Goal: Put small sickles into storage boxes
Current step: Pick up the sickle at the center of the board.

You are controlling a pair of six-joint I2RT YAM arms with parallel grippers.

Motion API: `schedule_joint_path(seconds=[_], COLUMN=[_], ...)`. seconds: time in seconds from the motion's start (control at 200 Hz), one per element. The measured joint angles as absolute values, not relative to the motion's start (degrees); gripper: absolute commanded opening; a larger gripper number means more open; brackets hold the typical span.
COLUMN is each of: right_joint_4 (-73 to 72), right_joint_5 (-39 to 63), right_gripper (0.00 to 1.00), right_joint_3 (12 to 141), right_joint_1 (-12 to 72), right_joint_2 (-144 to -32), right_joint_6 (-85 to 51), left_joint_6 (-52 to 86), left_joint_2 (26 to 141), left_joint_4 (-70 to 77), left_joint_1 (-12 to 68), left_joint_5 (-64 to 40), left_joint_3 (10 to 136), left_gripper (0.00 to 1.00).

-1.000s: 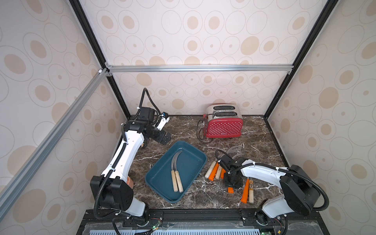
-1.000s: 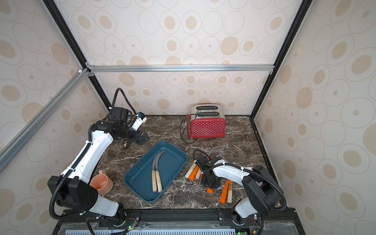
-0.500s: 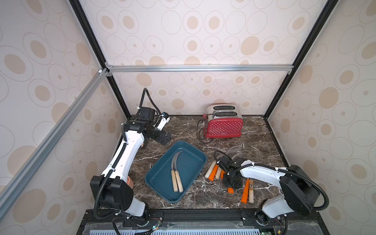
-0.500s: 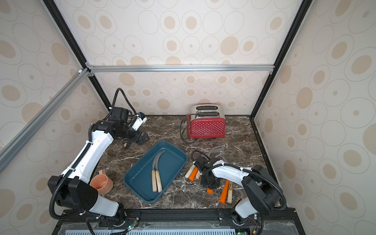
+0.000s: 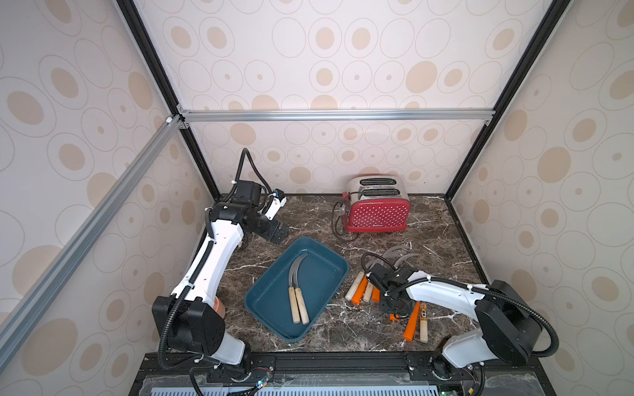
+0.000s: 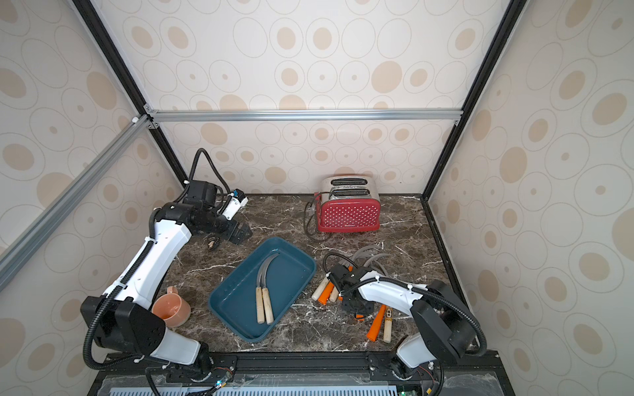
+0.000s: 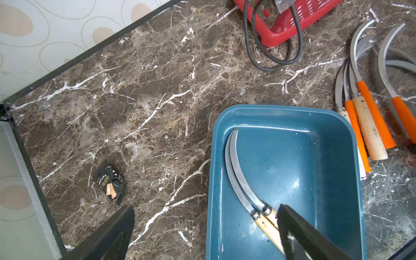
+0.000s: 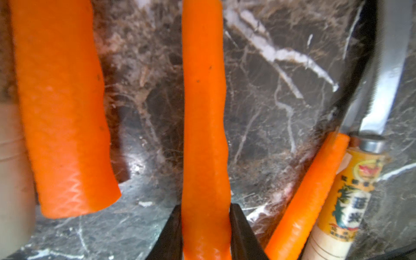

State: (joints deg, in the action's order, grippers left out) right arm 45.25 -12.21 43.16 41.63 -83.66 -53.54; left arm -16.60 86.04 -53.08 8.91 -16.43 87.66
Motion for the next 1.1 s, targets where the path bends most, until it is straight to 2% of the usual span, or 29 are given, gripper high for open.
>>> schedule_joint_path(seconds=[0.701, 1.097], right_joint_4=[47.0, 49.0], right_joint_5=[-13.9, -14.6], right_gripper=[0.0, 0.0], right_joint_3=[47.2, 53.6], right_joint_1=[42.2, 44.3], right_joint_2=[-83.6, -83.7], right_joint_6=[-53.1, -51.7], left_joint_6=[-16.5, -14.9], left_joint_2=[86.0, 86.1], left_joint_4=[-53.1, -52.6], left_joint_1=[9.1, 9.1], left_joint_5=[-16.4, -13.0], left_joint_3=[87.7, 87.8], left_gripper=[0.99, 0.99])
